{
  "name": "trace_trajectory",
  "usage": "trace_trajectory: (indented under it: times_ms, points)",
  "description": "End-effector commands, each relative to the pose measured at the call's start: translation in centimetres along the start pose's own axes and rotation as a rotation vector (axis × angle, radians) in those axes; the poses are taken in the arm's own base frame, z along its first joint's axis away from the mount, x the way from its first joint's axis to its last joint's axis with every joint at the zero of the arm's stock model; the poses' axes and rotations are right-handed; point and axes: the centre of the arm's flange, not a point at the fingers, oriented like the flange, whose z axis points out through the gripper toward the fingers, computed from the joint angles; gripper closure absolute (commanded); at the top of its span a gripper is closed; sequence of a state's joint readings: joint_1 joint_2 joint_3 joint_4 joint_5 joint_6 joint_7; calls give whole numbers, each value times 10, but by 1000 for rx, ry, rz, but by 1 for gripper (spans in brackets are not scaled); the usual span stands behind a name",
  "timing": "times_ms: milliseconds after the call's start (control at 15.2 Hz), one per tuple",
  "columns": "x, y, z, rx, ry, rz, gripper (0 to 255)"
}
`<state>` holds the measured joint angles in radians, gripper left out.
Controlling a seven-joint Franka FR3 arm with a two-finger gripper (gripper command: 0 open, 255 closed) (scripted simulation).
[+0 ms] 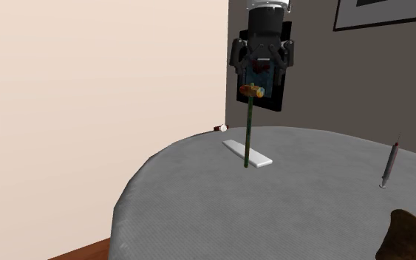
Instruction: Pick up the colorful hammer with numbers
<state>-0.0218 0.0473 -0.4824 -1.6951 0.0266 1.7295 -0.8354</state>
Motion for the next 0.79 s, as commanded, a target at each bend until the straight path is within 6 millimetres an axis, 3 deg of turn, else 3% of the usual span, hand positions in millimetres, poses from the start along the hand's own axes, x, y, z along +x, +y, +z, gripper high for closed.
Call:
trace_trajectory:
  times_ms: [0,264,396,462,726]
  points:
    - [0,2,10,0,-1,-3,0]
    - [0,2,34,0,-1,-3,0]
    - [0,2,34,0,-1,-3,0]
    - [0,3,35,0,-1,-3,255]
    - [0,2,35,0,-1,-3,255]
